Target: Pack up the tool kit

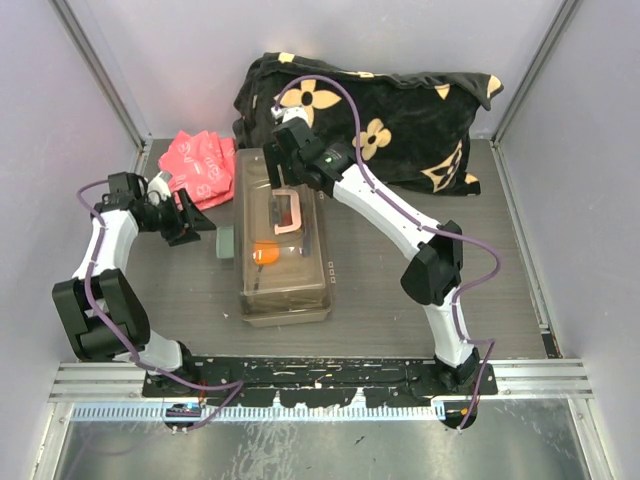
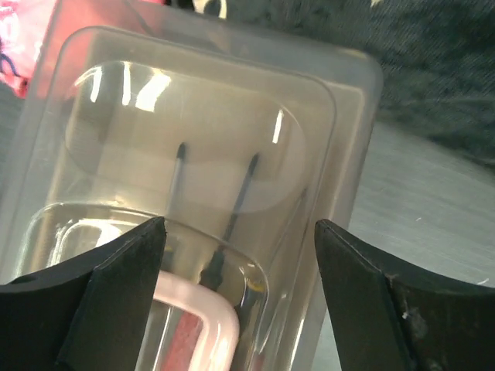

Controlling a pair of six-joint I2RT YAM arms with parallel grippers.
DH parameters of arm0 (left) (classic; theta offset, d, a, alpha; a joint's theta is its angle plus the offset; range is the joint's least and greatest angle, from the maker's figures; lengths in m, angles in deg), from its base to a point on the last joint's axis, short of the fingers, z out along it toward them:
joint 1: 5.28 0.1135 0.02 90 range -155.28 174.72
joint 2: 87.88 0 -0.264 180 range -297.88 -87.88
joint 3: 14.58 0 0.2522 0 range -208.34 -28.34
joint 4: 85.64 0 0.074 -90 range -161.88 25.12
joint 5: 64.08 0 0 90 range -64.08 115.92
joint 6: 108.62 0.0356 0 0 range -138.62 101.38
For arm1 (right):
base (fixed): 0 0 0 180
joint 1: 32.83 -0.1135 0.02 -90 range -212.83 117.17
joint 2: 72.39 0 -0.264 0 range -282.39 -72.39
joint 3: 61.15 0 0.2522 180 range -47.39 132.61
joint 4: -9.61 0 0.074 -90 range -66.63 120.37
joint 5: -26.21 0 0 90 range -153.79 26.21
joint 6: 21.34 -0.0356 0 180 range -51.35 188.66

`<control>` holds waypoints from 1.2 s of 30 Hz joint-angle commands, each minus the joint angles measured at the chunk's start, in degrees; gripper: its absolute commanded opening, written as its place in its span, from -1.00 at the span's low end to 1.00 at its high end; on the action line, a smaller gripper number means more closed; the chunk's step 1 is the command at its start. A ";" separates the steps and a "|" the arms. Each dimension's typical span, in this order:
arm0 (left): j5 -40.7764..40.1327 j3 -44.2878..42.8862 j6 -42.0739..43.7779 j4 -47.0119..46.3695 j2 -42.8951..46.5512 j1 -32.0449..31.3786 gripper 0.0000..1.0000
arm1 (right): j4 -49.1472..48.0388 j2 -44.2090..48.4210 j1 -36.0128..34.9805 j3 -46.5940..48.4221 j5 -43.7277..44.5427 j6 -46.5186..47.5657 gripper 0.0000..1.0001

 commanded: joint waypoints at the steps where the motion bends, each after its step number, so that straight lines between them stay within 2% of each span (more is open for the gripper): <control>1: 3.32 3.62 1.13 -5.04 4.07 0.29 0.27 | -1.61 6.59 -1.00 -5.02 -6.25 -3.64 0.64; 3: 3.56 5.00 0.63 -6.19 4.02 0.29 0.27 | -4.01 9.31 -1.13 -9.18 -9.31 -4.50 0.61; 6: 4.33 6.35 0.02 -7.31 3.46 0.49 0.26 | -6.71 12.81 -2.23 -14.14 -9.42 -5.04 0.61; 11: 5.13 7.53 -1.33 -9.72 3.61 1.20 0.27 | -7.44 15.89 -5.34 -17.18 -8.04 -5.37 0.60; 16: 5.11 7.25 -3.01 -11.17 2.35 1.43 0.27 | -7.35 15.53 -9.25 -17.60 -5.84 -6.44 0.59; 22: 6.43 7.11 -3.49 -13.44 -0.47 1.44 0.27 | -5.59 13.21 -10.25 -18.36 -1.30 -7.36 0.57; 26: 14.70 7.62 -3.55 -17.29 -3.02 1.69 0.30 | -5.58 12.42 -10.22 -18.43 -0.48 -7.42 0.57; 30: 15.95 8.71 -3.99 -20.66 -5.06 1.64 0.34 | -5.75 11.97 -10.22 -18.40 -0.75 -7.53 0.57; 36: 20.11 8.69 -2.51 -20.15 -11.80 1.55 0.34 | -6.26 11.52 -10.21 -18.40 -1.79 -7.80 0.57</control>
